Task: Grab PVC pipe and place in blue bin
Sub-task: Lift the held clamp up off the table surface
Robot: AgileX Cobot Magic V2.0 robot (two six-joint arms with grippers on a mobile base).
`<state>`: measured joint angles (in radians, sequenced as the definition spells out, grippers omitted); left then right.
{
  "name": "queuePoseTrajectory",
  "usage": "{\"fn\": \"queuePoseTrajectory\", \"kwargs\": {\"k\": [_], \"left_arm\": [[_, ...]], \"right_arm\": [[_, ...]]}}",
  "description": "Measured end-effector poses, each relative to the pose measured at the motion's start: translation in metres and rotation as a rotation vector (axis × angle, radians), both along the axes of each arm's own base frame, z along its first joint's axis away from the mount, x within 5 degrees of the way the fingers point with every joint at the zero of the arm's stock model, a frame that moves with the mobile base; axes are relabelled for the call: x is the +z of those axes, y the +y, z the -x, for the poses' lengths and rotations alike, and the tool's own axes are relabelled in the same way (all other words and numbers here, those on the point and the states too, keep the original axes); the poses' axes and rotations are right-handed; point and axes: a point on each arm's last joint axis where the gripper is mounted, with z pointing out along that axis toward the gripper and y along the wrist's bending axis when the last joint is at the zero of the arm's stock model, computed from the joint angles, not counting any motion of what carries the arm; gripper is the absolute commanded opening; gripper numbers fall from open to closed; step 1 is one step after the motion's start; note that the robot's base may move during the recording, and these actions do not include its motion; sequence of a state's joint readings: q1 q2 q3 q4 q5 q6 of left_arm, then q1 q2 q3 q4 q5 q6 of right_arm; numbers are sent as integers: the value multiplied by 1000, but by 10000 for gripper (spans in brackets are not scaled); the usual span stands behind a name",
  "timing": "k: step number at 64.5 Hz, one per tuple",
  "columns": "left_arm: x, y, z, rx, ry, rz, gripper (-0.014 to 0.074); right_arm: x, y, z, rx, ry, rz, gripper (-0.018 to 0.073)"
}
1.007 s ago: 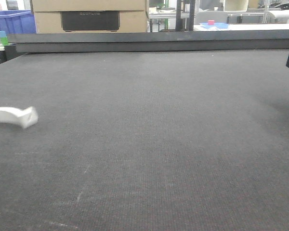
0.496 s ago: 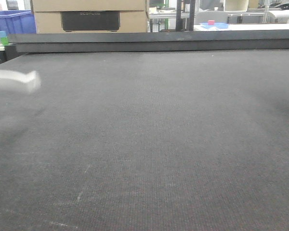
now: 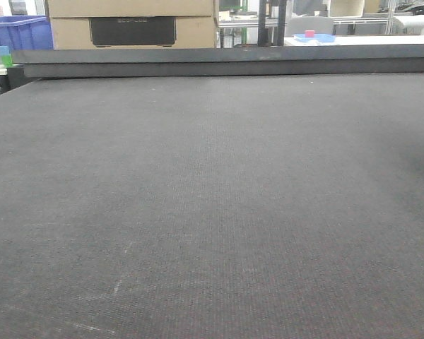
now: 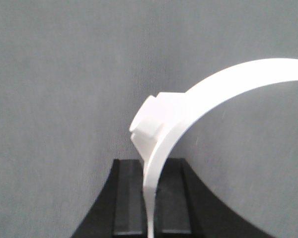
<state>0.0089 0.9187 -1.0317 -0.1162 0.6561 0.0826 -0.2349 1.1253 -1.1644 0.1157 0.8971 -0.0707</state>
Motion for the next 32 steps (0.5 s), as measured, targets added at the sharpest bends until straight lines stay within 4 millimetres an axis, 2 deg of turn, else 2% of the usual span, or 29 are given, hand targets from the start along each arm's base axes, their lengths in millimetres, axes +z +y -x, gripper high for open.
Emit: {"fn": "queuePoseTrajectory", "kwargs": {"k": [7, 14, 23, 32], "left_arm": [[-3, 0, 16, 12, -129, 31, -111], [-14, 0, 31, 25, -221, 48, -111], [-30, 1, 53, 34, -279, 55, -111], [-31, 1, 72, 32, -333, 56, -111]], "right_arm": [[5, 3, 14, 12, -88, 44, -162], [-2, 7, 33, 9, -178, 77, -162], [-15, 13, 67, -7, -315, 113, -162], [-15, 22, 103, -11, -423, 140, -162]]}}
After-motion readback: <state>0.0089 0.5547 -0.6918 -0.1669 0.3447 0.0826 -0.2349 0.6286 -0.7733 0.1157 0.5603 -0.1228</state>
